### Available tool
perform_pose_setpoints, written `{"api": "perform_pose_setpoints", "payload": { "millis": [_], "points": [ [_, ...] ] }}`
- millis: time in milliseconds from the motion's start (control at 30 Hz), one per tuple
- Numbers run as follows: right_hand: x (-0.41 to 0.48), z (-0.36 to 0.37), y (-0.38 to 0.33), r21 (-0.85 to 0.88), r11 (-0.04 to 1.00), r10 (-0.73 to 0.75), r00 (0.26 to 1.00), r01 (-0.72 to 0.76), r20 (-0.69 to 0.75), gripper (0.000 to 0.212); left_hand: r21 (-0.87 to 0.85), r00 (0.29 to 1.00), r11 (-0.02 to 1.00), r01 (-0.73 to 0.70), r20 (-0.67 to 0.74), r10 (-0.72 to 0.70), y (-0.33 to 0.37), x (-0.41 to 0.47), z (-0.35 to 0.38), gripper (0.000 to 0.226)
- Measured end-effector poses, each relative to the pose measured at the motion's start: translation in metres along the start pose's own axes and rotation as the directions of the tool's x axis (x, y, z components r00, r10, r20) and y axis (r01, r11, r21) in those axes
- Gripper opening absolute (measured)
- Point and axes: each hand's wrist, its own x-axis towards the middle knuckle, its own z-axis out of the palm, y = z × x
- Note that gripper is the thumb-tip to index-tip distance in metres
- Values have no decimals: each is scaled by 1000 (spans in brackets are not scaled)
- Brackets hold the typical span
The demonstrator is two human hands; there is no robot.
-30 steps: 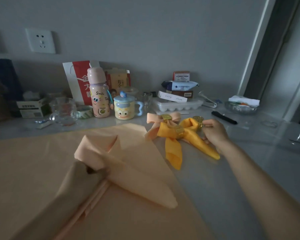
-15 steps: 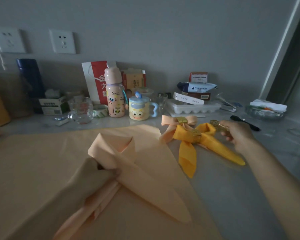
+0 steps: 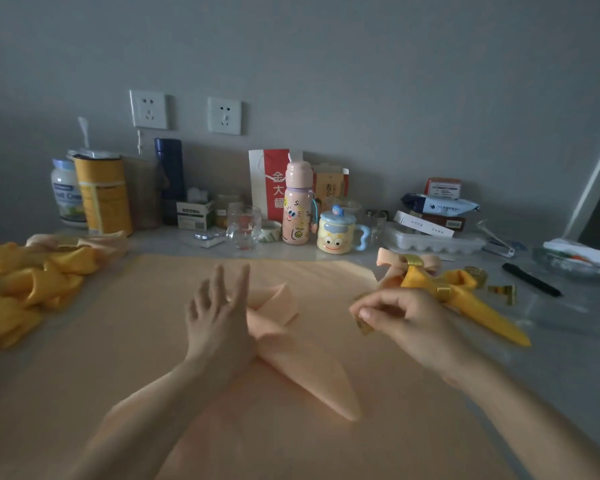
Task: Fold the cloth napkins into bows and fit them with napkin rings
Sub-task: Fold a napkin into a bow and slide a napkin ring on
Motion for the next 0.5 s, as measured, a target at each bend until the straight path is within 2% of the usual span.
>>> {"api": "perform_pose_setpoints", "payload": {
  "millis": [33,100,133,167,233,333,400,500],
  "points": [
    [-3,8,-3,-38,999,-13,999,14,43,21,30,985,987,-157,75,154,8,-14,-4,79],
    [-4,18,-3,-115,993,-13,995,25,104,22,-54,902,915,-399,153,403,23,-41,-10,47],
    [-5,22,-5,-159,987,-1,991,22,131,21,-115,867,878,-464,142,477,21,-50,-6,40],
    [-4,25,-7,-205,979,14,988,18,155,21,-152,828,850,-504,197,525,20,-57,-5,45],
    [-2,29,-11,-278,961,59,979,-2,197,23,-128,811,832,-539,188,554,17,-61,1,57],
    [-1,34,-16,-273,959,145,960,-77,238,17,-109,838,856,-505,173,517,17,-59,-11,45],
    [-5,40,-19,-239,963,179,961,-126,212,9,-97,831,852,-514,193,523,16,-58,-12,42],
    [-14,50,-15,-223,963,199,960,-153,198,24,-110,813,843,-527,226,537,12,-60,-10,38]
  ]
}}
